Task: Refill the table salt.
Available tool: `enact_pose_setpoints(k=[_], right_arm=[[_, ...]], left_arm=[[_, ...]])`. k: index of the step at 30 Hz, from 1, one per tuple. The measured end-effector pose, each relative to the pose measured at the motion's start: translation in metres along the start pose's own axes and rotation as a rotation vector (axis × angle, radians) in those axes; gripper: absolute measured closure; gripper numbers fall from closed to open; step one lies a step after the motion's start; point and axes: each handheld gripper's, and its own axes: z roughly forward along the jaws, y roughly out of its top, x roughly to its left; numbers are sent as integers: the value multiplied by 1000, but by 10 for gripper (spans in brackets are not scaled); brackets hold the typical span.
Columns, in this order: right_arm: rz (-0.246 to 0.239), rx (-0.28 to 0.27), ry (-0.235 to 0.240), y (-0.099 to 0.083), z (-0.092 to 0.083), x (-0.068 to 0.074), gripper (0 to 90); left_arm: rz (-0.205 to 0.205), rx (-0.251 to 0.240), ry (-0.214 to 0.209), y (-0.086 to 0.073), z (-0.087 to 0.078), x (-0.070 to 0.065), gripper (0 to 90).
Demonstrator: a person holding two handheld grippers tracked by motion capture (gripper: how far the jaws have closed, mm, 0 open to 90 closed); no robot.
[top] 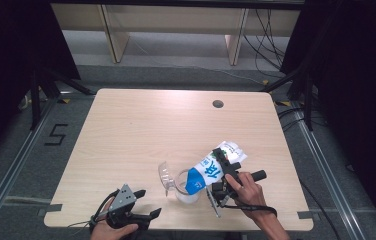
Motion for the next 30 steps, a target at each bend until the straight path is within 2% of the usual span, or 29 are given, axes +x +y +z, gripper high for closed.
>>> enact_pose_setpoints(k=[2, 3, 5, 6, 7, 8, 9, 11, 12, 13, 14, 16, 18, 19, 20, 23, 24, 25, 26, 30], right_arm=[[-2, -1, 0, 0, 0, 0, 515], [-34, -18, -6, 0, 1, -3, 516], [-30, -23, -9, 0, 1, -2, 516], [0, 0, 2, 0, 0, 0, 517], [18, -5, -8, 0, 0, 2, 518], [18, -5, -8, 0, 0, 2, 518], [11, -4, -5, 0, 0, 1, 519], [16, -2, -5, 0, 0, 2, 519], [-13, -18, -11, 0, 1, -1, 520], [-13, -18, -11, 0, 1, -1, 520], [-38, -23, -10, 0, 1, -3, 520], [-39, -20, -9, 0, 1, -3, 521], [-15, -23, -15, 0, 1, -1, 522], [-5, 7, 2, 0, -1, 0, 524], [-3, 8, 0, 0, -1, 0, 525], [-27, 2, -5, 1, -1, -3, 525], [-8, 16, 3, 0, -2, -1, 526], [-1, 5, 1, 0, -1, 0, 526], [-24, -14, -8, 0, 1, -1, 526], [-32, -3, -6, 1, 0, -2, 528]], left_arm=[[0, 4, 6, 0, 0, 0, 179], [-1, 1, 4, 0, 0, 0, 180], [-1, 3, 4, 0, 0, 0, 179], [0, 3, 4, 0, 0, 0, 180], [-2, 2, 5, 0, 0, 0, 180], [-2, 2, 5, 0, 0, 0, 180], [-22, 1, 7, 0, 0, -1, 179], [-20, 2, 7, 0, 0, -1, 179], [-21, 1, 7, 0, 0, -1, 180], [-23, 1, 7, 0, 0, -1, 180], [-22, 2, 7, 0, 0, -1, 179], [-23, 1, 6, 0, 0, -1, 180], [-21, 3, 9, 0, 0, -1, 179], [-22, 1, 7, 0, 0, -1, 180], [-22, 1, 7, 0, 0, -1, 179], [-24, -2, 3, -1, 0, -1, 179], [-24, -2, 4, -1, 0, -1, 179], [-24, -1, 2, -1, 0, -1, 180], [-24, -1, 3, -1, 0, -1, 179], [-21, 0, 3, 0, 0, -1, 179]])
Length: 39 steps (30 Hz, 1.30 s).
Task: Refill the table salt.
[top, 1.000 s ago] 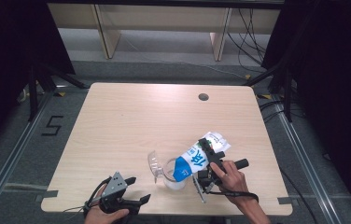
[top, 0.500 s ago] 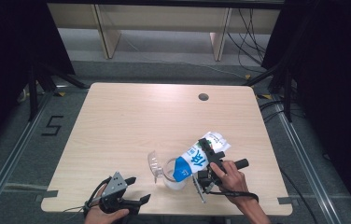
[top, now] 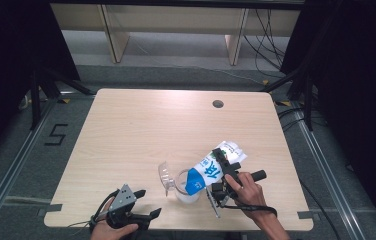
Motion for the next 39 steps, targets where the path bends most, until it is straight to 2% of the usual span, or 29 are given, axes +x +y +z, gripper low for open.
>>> enact_pose_setpoints(k=[1, 4, 6, 11, 13, 15, 17, 23, 24, 25, 27, 28, 30, 31, 32, 39], right_arm=[[9, -2, -2, 0, 0, 1, 529], [-7, -14, -3, 0, 1, 0, 529], [-32, -29, -14, 0, 2, -2, 531], [-33, -28, -14, 0, 2, -2, 533], [27, 2, 4, -1, 0, 3, 533], [26, 2, 1, -1, 0, 3, 533], [-36, -29, -23, 0, 1, -2, 534], [-44, -28, -23, -1, 1, -2, 535], [-12, -8, -14, -1, 0, 0, 536], [-12, -8, -14, -1, 0, 0, 536], [-3, -4, -14, -1, 0, 0, 536], [-49, -13, -23, 0, 0, -3, 536], [-56, -23, -24, 0, 1, -3, 538], [-56, -23, -24, 0, 1, -3, 538], [-13, -18, -22, -1, 0, 1, 539], [-14, -17, -22, -1, 0, 1, 542]], left_arm=[[-1, 3, 5, 0, 0, 0, 179], [-1, 1, 4, 0, 0, 0, 180], [-2, 1, 4, 0, 0, 0, 179], [-1, 1, 5, 0, 0, 0, 179], [-1, 1, 4, 0, 0, 0, 180], [-1, 0, 6, 0, 0, 0, 180], [-1, 0, 4, 0, 0, 0, 179], [0, 2, 4, 0, 0, 0, 180], [0, 2, 4, 0, 0, 0, 180], [19, 2, 1, 1, 0, 1, 180], [-2, 1, 4, 0, 0, 0, 180], [1, 2, 4, 0, 0, 0, 180], [3, 1, 4, 0, 0, 0, 180], [3, 1, 6, 0, 0, 0, 180], [-2, 1, 4, 0, 0, 0, 179], [2, 4, -1, 0, 0, 0, 179]])
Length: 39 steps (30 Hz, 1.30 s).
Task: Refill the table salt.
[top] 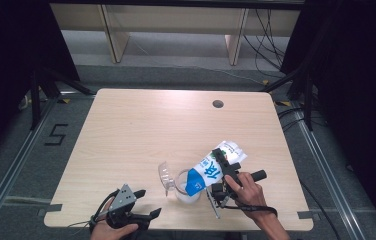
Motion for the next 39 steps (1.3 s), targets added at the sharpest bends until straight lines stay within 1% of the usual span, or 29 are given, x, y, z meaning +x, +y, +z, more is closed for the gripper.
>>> enact_pose_setpoints(k=[3, 5, 8, 9, 10, 11, 12, 13, 14, 15, 16, 17, 18, 19, 21, 22, 25, 26, 27, 28, 30, 31, 32, 33, 34, 36, 37, 38, 39], right_arm=[[0, 1, 0, 0, 0, 0, 543], [-2, 1, 0, 0, 0, 0, 544], [-9, 2, -3, 0, 0, -1, 546], [-5, 2, -3, 0, 0, 0, 547], [-16, 0, -3, 0, 0, -1, 547], [-61, -14, -7, 0, 1, -4, 548], [-33, -5, 0, 0, 1, -2, 549], [-33, -5, 0, 0, 1, -2, 549], [-19, 4, 3, 0, 0, -1, 550], [-31, 2, 4, 0, 0, -2, 551], [-27, -2, 0, 0, 0, -1, 552], [-22, 8, 6, 0, 0, -1, 552], [-37, -7, 1, 0, 1, -2, 552], [-22, -1, 1, 0, 0, -1, 553], [-30, -4, 1, 0, 0, -2, 555], [-46, -13, -12, 0, 1, -3, 556], [-56, -14, -10, 0, 1, -4, 557], [-41, -8, 1, 0, 0, -3, 559], [2, 13, 12, 0, -1, 1, 559], [5, 16, 12, 0, -1, 1, 560], [-27, -5, 4, 0, 0, -2, 561], [-21, 0, 7, 0, 0, -1, 561], [-12, 11, 8, 0, -1, 0, 562], [-3, 10, 12, 0, -1, 0, 562], [4, 14, 12, 0, -1, 1, 563], [2, 10, 9, 0, -1, 1, 565], [-26, 22, 11, 1, -2, -1, 565], [-39, 13, 8, 1, -1, -2, 566], [-31, 7, 10, 1, -1, -2, 566]], left_arm=[[0, -1, 7, 0, 0, -1, 179], [24, -2, 0, 0, 0, 1, 180], [19, -2, 2, 0, 0, 1, 180], [19, -1, 2, 0, 0, 1, 179], [20, -3, -1, 0, 0, 1, 180], [19, 0, 4, 1, 0, 1, 179], [19, 0, 4, 1, 0, 1, 180], [18, -2, 2, 1, 0, 1, 180], [19, -1, 3, 1, 0, 1, 179], [18, -1, 3, 1, 0, 1, 180], [18, -1, 3, 1, 0, 1, 179], [19, -2, 2, 1, 0, 1, 179], [19, -1, 3, 1, 0, 1, 179], [19, -1, 3, 1, 0, 1, 179], [19, -1, 3, 1, 0, 1, 179], [19, -1, 3, 1, 0, 1, 179], [19, -1, 3, 1, 0, 1, 180], [19, -1, 2, 1, 0, 1, 179], [19, -1, 2, 1, 0, 1, 180], [19, -1, 2, 1, 0, 1, 180], [19, -4, -1, 0, 0, 1, 179], [20, 1, 4, 1, 0, 1, 180], [4, -2, 6, 0, 0, 0, 179], [-5, -3, 5, 0, 0, -1, 179], [-2, -3, 5, 0, 0, -1, 179], [-3, -3, 5, 0, 0, -1, 179], [-3, -3, -1, 0, 0, 0, 179], [-4, -3, 2, 0, 0, 0, 180], [-1, 0, 7, 0, 0, -1, 180]])
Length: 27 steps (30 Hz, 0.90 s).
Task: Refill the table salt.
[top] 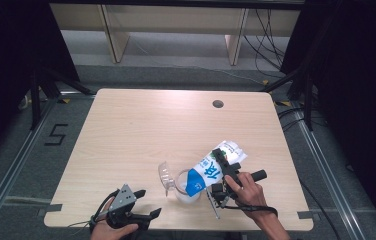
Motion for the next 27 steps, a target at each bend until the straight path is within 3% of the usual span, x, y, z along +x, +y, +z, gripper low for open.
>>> enact_pose_setpoints(k=[2, 16, 17, 19, 27], right_arm=[[37, 6, -1, 0, 0, 3, 567], [27, 10, 2, 0, -1, 2, 572], [31, -7, -10, 0, 0, 3, 573], [41, 23, 4, 0, -2, 3, 574], [33, 21, 5, 0, -2, 3, 578]], left_arm=[[-2, -5, -8, 0, 1, 0, 179], [-3, -3, 0, 0, 0, 0, 180], [-3, -3, 0, 0, 0, 0, 180], [-3, -4, 0, 0, 0, 0, 180], [-3, -3, -2, 0, 0, 0, 179]])
